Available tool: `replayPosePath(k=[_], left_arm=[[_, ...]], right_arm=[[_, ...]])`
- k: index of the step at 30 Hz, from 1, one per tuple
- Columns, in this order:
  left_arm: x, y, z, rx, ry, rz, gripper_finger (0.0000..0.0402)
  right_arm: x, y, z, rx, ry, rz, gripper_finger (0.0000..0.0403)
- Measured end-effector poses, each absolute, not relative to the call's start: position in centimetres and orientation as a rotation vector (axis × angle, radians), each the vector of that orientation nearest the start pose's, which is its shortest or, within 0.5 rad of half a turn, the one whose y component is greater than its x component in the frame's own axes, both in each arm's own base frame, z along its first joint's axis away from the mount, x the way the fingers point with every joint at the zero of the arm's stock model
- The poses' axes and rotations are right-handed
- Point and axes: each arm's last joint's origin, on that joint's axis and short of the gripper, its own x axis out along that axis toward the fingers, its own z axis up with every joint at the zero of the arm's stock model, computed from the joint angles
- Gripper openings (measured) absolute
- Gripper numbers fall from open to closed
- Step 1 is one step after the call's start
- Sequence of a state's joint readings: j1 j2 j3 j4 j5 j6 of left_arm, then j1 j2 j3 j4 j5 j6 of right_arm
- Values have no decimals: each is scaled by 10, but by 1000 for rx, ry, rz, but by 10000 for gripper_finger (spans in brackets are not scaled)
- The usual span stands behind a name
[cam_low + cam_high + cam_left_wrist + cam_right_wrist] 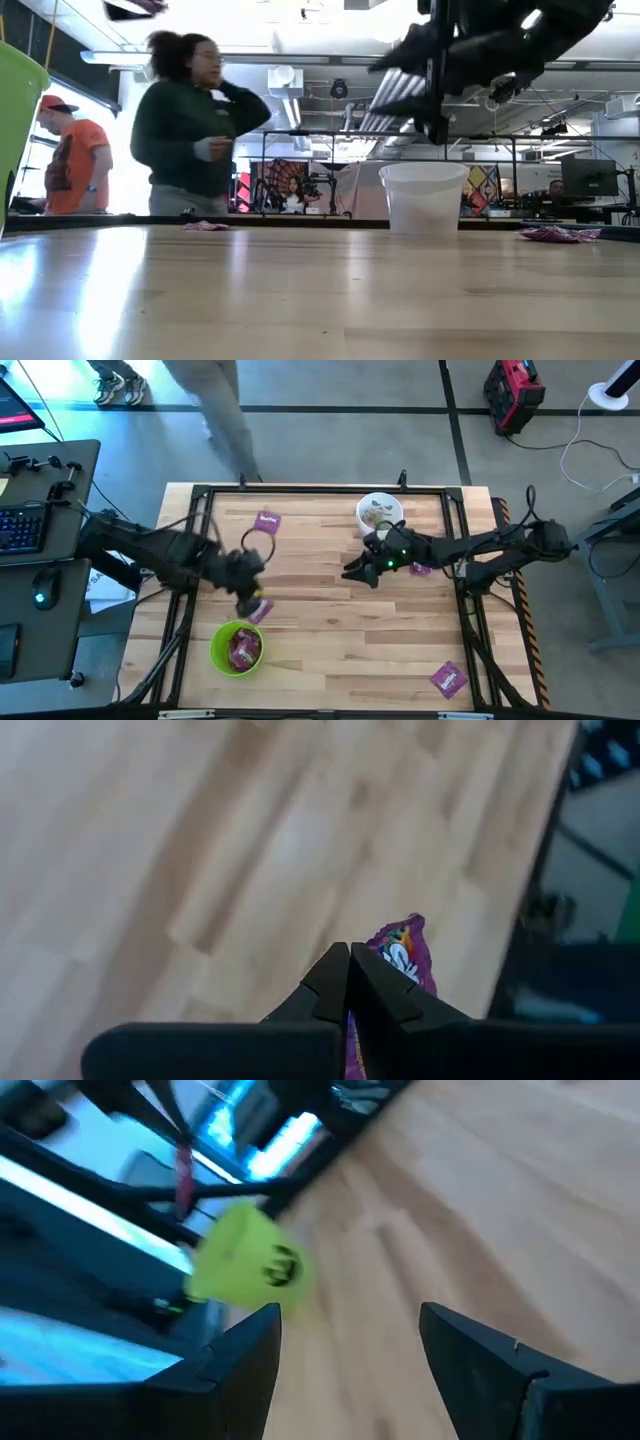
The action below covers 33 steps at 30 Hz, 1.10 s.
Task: Sort candy by brand, put in halloween buckets
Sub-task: Put the purple candy into the green bucket
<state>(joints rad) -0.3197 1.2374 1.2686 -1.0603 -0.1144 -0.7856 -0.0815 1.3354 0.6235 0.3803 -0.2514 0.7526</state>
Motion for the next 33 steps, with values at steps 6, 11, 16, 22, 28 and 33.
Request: replayPosePath(k=[6,11,16,22,28,33], left_arm=[[181,-121,329,-392,1067,170,0],[166,-143,307,-412,1081,185,0],[160,-153,293,-458,1076,183,0],[157,-149,280,-470,1102,257,35],[160,-150,287,-475,1115,202,125],[166,-156,299,-529,1035,148,188]], right_arm=[[275,19,218,888,327,-16,233],[273,42,220,935,316,-16,233],[278,58,237,922,255,-7,233],[286,72,269,836,280,19,233],[288,81,300,700,422,-1,233],[282,86,322,678,533,-30,233]])
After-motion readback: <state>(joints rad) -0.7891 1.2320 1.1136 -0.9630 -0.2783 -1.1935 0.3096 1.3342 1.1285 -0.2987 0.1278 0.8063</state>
